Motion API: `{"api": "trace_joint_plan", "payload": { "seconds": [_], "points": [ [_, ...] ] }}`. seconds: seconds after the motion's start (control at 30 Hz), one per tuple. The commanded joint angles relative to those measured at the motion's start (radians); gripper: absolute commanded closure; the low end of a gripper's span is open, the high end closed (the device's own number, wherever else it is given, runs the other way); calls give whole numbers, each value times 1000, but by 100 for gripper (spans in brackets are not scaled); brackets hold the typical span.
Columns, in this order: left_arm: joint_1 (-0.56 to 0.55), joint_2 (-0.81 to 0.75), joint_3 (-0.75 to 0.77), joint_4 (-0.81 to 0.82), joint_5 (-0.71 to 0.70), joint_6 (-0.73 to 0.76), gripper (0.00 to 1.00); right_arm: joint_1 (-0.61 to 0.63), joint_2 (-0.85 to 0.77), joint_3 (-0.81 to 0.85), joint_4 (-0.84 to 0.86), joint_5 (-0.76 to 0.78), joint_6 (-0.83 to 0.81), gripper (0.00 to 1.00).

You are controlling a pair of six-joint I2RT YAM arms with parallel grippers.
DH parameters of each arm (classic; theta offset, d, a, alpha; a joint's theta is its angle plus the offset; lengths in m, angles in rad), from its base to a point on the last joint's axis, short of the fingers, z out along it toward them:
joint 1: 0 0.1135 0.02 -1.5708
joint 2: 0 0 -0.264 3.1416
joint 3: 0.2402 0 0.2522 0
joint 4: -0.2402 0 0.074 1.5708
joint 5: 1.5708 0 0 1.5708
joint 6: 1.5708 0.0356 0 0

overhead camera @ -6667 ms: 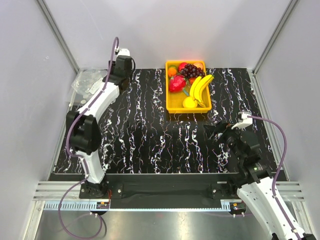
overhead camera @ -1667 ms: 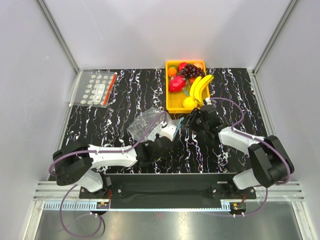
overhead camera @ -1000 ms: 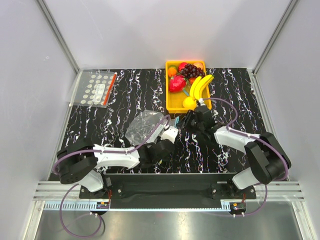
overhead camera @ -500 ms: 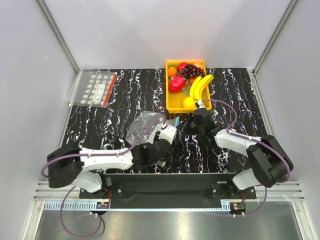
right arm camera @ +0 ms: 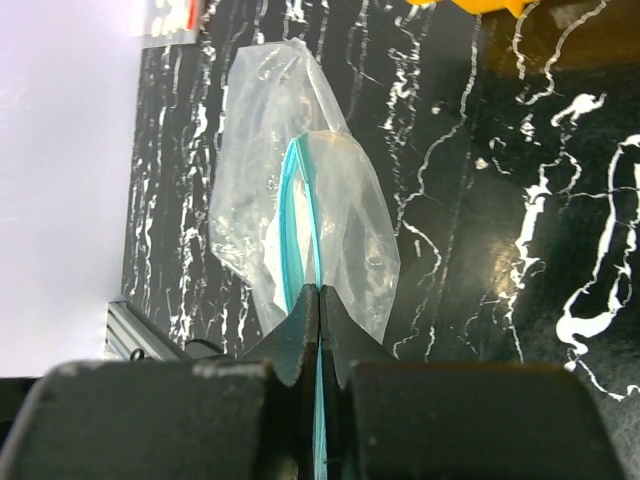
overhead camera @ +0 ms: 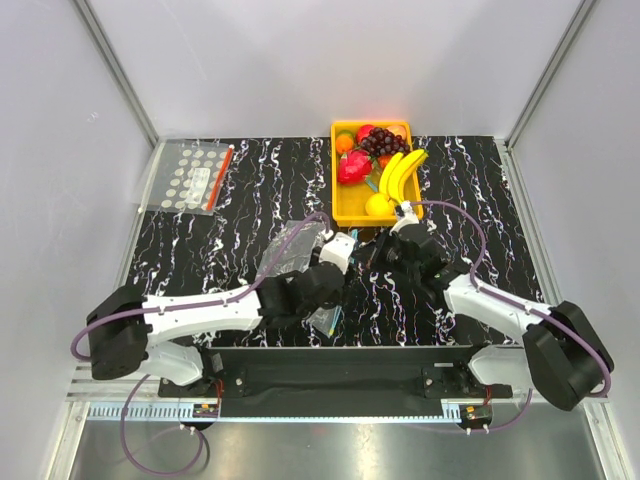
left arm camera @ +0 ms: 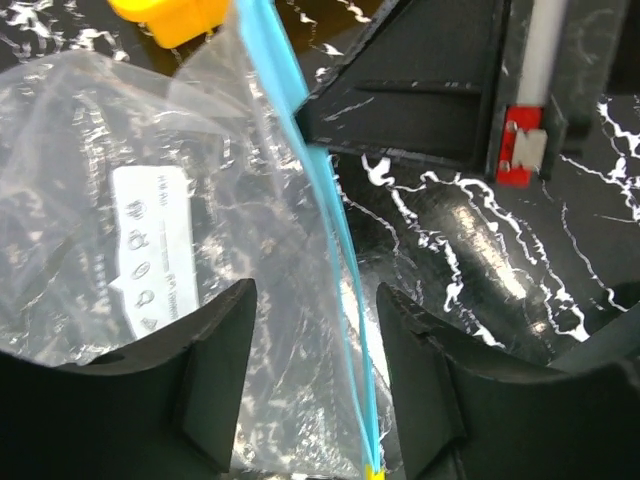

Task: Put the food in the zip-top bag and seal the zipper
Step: Open the zipper of the food storage bag.

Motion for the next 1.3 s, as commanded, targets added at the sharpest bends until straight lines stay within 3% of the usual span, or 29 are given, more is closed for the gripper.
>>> {"api": "trace_joint_plan", "payload": {
  "seconds": [0.0,0.13,0.27,0.67,0.8,0.83,0.93,1.17,1.27],
  "points": [
    [14,44,59,20,39,7,46,18,-53,-7,16,20,-28,100],
    [51,48,42,51,90,-21,56,21,-70,-11,8,21,-36,100],
    [63,60,43,53,96,-19,60,19,-81,-16,5,29,-39,100],
    [65,117,65,75,162,-15,61,22,-75,-16,11,26,-37,100],
    [65,147,83,56,154,-4,74,22,-83,-22,4,34,-39,100],
    [66,147,91,45,144,4,85,22,-84,-21,-4,38,-40,100],
    [83,115,105,-41,98,28,100,22,-80,-25,-42,64,-50,100],
    [100,3,214,-412,-98,77,100,24,-57,-71,-41,106,-31,100],
    [100,-38,252,-486,-151,74,100,22,-24,-71,-32,103,-25,97]
  ]
}}
